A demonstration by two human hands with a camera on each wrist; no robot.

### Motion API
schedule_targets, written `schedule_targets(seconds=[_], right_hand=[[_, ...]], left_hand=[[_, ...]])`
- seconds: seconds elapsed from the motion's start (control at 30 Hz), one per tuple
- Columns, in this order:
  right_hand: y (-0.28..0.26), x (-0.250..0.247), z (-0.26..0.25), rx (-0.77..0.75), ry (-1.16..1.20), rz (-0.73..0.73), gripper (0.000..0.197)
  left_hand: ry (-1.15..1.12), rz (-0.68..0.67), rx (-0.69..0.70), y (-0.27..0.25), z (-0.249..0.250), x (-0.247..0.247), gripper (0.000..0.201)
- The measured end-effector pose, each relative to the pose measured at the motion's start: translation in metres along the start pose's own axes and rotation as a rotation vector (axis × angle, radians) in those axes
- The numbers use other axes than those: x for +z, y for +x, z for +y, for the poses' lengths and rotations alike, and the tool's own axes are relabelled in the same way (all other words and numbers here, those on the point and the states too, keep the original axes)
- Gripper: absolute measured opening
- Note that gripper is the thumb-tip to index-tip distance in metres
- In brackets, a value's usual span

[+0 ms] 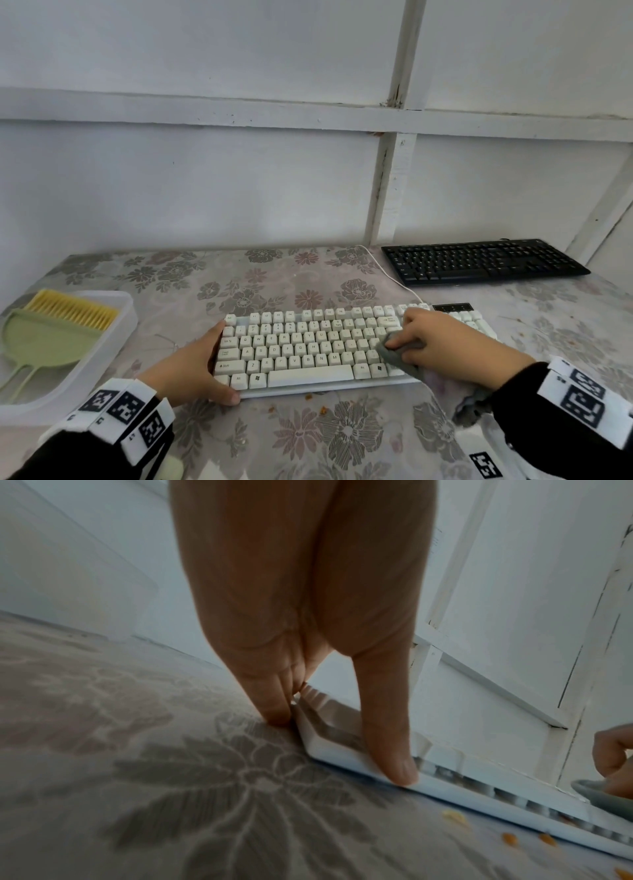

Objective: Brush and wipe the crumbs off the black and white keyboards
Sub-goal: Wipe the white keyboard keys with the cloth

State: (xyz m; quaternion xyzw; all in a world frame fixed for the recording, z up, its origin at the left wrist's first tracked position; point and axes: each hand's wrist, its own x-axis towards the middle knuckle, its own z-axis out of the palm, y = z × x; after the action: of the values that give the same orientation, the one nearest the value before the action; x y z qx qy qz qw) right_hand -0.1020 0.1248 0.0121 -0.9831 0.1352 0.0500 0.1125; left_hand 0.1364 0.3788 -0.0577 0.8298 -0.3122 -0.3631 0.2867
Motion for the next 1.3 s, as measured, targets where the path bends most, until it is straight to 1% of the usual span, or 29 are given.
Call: schedule_targets(seconds=[0.07,0.13,0.23,0.43,0.7,0.83,0.93,1.0,1.07,1.13,1.2,1.3], right_hand=[[0.004,0.001,-0.012,-0.033,0.028,0.047,0.022],[0.008,0.008,-0.026,-0.083,0.050,0.050,0.023],[0.013,0.022,-0.039,-0.115,0.019,0.002,0.021],[0.008,0.036,-0.031,-0.038,-0.059,0.023,0.014],[-0.004,0.031,-0.012,0.005,-0.063,0.035,0.018],[-0.008,0.027,0.002,0.066,-0.053,0.031,0.018],[-0.015,0.020,0.018,0.132,-0.086,0.010,0.016],[-0.018,0.012,0.028,0.176,-0.092,0.032,0.017],[-0.021,0.005,0.034,0.206,-0.048,0.088,0.024],[-0.021,0.005,0.033,0.202,0.007,0.143,0.033],[-0.021,0.013,0.029,0.179,0.023,0.116,0.038],[-0.021,0.028,0.021,0.150,-0.070,0.048,0.028]], left_hand=[[0.011,0.003,-0.001,-0.001,0.001,0.000,0.137],[0.002,-0.005,0.003,-0.001,0.000,0.000,0.143],[-0.012,0.002,0.002,0.000,-0.001,-0.001,0.133],[-0.021,0.004,0.005,0.000,-0.003,0.000,0.132],[-0.023,-0.003,0.016,0.000,-0.004,-0.001,0.146],[-0.026,0.007,0.010,0.001,-0.003,0.000,0.136],[-0.015,0.008,0.013,0.001,-0.003,0.000,0.133],[-0.019,0.008,0.014,0.001,-0.002,0.000,0.130],[-0.022,0.004,0.019,0.001,-0.001,0.000,0.129],[-0.015,0.001,0.025,0.001,-0.001,0.000,0.130],[-0.010,0.001,0.023,0.001,-0.001,0.000,0.130],[-0.009,-0.003,0.036,0.000,-0.001,0.000,0.135]])
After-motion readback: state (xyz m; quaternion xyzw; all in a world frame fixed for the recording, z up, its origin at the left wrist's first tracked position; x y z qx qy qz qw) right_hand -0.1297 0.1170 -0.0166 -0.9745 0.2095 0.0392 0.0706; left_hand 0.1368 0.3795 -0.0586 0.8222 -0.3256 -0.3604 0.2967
